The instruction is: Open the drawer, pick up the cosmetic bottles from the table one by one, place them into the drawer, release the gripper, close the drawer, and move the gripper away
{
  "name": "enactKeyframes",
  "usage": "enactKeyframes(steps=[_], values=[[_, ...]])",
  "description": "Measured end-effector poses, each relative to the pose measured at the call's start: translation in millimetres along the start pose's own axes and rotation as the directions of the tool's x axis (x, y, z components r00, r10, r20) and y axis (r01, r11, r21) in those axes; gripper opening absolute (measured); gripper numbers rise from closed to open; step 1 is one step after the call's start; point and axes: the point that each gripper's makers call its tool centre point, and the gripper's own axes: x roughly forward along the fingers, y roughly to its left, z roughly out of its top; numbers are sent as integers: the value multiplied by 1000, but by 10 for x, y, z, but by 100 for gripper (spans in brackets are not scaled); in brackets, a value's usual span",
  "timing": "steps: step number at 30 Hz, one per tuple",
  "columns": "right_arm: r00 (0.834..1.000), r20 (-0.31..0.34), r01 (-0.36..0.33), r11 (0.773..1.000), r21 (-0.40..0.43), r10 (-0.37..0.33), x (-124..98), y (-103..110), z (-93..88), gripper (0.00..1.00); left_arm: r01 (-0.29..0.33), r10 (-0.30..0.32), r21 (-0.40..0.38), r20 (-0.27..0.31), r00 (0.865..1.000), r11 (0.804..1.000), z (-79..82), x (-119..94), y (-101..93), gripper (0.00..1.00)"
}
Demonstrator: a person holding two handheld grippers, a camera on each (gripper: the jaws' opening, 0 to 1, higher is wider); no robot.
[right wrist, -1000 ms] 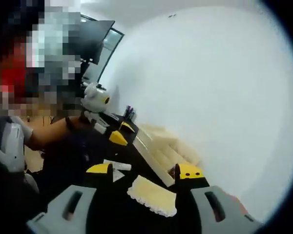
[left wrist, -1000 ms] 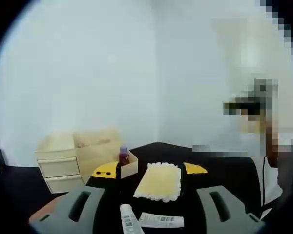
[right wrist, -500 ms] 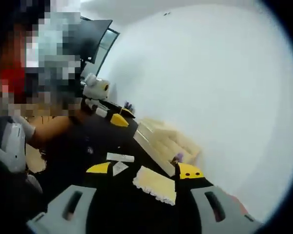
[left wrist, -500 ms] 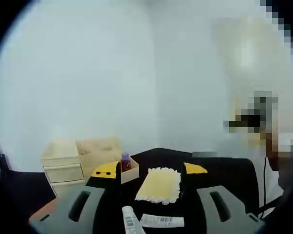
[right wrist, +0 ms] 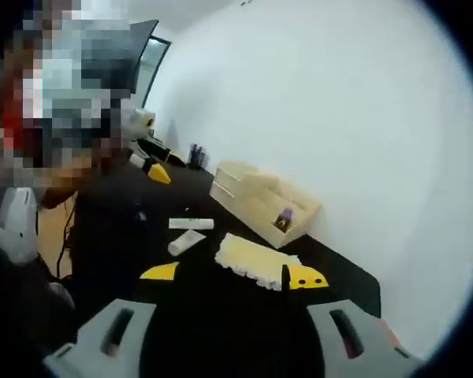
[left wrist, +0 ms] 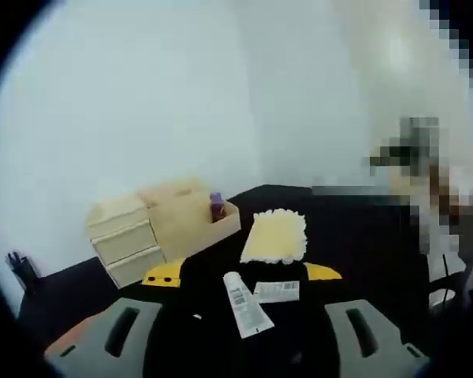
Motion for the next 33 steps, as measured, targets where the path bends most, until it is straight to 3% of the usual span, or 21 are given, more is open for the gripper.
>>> enactKeyframes(steps=[3, 7, 11, 16, 22, 26, 29, 33], values=[[1000, -6, -5, 1000, 19, 5, 21, -20, -102, 46, 45, -45, -52, -11, 999, 998, -99, -61, 19, 55], [1000, -15, -16, 999, 49, 17, 86, -34, -254, 46, 97, -94, -119, 26, 995, 988, -112, -117, 30, 57], [999, -47, 2, 998, 57, 1, 201, -103, -407, 46, 77, -75, -108, 18, 997, 991, -140, -105, 60, 57], [997, -74, 10, 997, 82, -4, 385, -287, -544, 44, 83, -84, -85, -10, 996, 993, -149, 51, 22, 57], [994, -103, 56, 991, 125, -43, 648, -541, -600, 48, 71, -76, -61, -82, 994, 996, -224, 420, -34, 57], [995, -96, 59, 979, 197, -41, 891, -658, -643, 48, 38, -37, 37, -32, 999, 999, -57, 574, -49, 66], [993, -106, 74, 969, 236, -50, 1060, -742, -732, 48, 63, -62, 37, -19, 998, 997, 52, 695, -138, 66], [989, -131, 103, 970, 220, -75, 1289, -872, -877, 48, 82, -82, 42, -3, 997, 996, 113, 840, -241, 66]])
